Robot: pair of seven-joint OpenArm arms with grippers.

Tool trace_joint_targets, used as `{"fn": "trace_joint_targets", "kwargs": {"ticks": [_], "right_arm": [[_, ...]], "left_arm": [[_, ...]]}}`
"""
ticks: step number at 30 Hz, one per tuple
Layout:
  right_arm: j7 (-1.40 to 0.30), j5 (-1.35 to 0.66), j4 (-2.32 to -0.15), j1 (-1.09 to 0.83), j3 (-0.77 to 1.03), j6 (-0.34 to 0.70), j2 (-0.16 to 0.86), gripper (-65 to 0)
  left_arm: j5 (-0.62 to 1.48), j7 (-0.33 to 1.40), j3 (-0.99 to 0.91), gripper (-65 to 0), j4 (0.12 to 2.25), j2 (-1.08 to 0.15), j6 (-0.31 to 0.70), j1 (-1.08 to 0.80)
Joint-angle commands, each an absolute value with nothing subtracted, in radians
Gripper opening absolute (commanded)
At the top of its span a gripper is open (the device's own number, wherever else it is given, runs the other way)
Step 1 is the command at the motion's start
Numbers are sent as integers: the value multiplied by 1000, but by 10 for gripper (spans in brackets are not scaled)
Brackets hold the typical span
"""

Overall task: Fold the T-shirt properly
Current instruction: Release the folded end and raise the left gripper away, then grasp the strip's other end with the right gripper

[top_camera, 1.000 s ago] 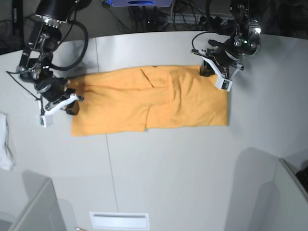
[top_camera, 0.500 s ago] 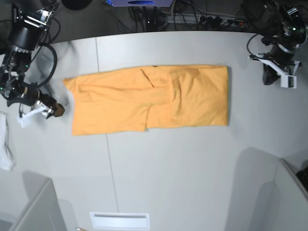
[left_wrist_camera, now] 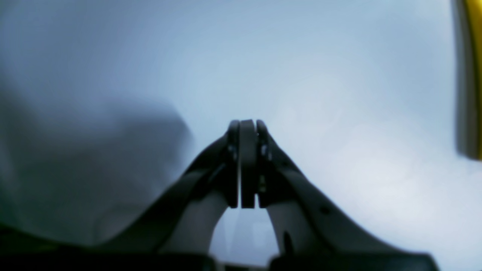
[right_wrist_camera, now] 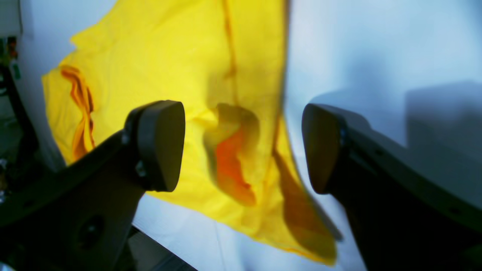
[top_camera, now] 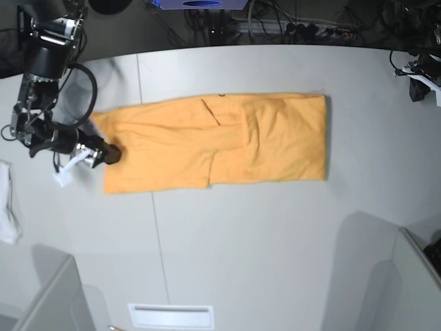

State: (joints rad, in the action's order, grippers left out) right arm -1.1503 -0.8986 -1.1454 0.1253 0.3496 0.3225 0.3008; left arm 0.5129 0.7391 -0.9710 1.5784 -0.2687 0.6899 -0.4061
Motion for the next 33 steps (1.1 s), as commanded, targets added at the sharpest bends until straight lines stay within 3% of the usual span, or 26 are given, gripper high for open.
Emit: {"fn": "trace_joint_targets", "kwargs": {"ticks": [1,10,16,19,24,29,33], "right_arm": [[-1210,-846,-1155,104,325,312,300,-197],[-1184,-843,-1168,58,252,309,257,-197],[-1170,-843,-1153,79,252,306,257,-207],[-1164,-843,-1079,97,257,306,260,-330],[-1095,-843,-972,134,251,308,266,-638],[-1058,-842,-967,170,249,305,268,-650],[-1056,-791,-970,213,249,305,282,-650]], "left_arm": [[532,710,-977,-650,1590,-289,698,-395],[532,705,-808,-650,1587,-292,698,-328],[530,705,-711,-650,1466,-288,698,-231],[530,705,-656,-650,1449,-288,698,-216],[464,704,-499,-650,1448,-292,698,-193],[295,704,-335,-650,1448,-288,698,-156],[275,704,-259,-650,1474,-288,698,-150]]}}
